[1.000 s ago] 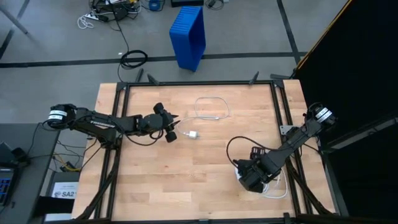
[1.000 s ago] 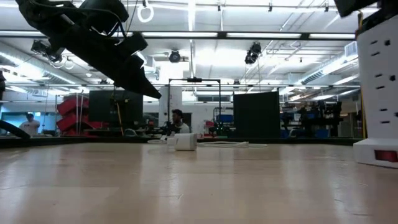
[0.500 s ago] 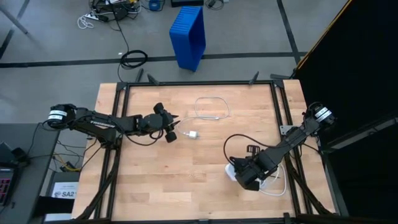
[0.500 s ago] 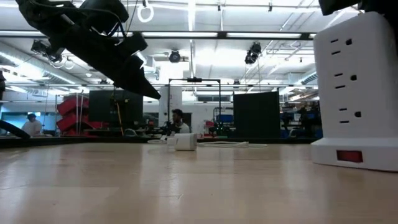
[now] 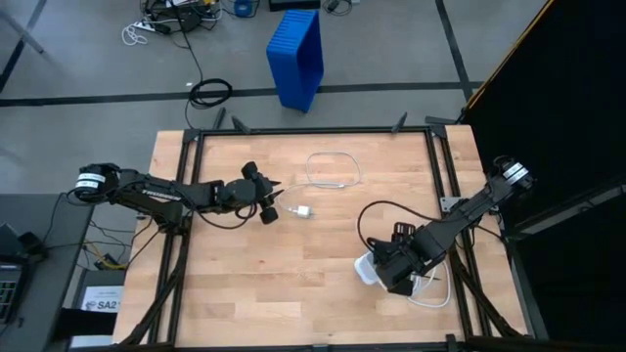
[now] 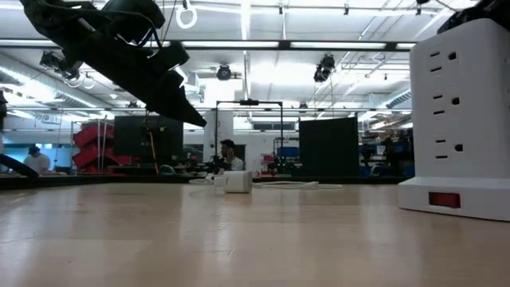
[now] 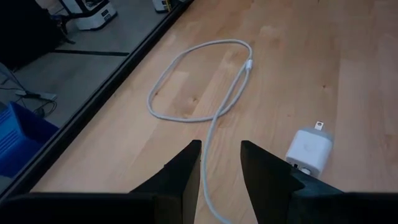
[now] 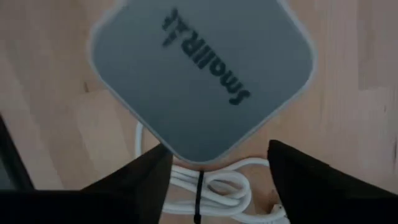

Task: Insert USB
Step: Insert the charger adapter with cable into the outlet extension

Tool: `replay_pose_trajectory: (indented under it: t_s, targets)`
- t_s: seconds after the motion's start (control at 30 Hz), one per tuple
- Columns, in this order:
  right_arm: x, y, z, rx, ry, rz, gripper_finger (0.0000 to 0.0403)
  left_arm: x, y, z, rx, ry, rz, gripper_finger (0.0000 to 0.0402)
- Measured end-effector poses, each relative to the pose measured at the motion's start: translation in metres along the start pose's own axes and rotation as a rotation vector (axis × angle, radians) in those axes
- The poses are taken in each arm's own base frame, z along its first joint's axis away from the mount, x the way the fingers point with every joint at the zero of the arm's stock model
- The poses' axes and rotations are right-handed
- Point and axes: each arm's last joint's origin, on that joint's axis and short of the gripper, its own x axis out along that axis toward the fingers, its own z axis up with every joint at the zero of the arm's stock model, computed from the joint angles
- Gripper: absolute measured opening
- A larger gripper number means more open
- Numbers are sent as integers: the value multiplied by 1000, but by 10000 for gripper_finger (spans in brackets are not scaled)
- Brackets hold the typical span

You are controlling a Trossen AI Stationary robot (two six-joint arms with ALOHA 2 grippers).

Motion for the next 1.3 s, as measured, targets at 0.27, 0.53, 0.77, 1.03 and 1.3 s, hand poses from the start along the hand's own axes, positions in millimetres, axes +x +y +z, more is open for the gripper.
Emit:
replay_pose_trajectory:
  t_s: [0.27, 0.53, 0.77, 1.03, 1.3]
  targets:
    - [-9, -8, 10, -139, -63, -59, 282, 0, 0, 0, 0, 0, -7, 101]
    - [-7, -22, 21, -231, -42, -75, 260, 0, -1, 0, 0, 0, -26, 101]
    - [-7, -25, 21, -161, 28, 7, 248, 0, -1, 0, 2, 1, -26, 101]
    - [-7, -22, 16, -196, 59, 7, 253, 0, -1, 0, 1, 1, -26, 101]
    - [-11, -45, 11, -183, 169, -125, 257, 0, -1, 0, 1, 1, -26, 101]
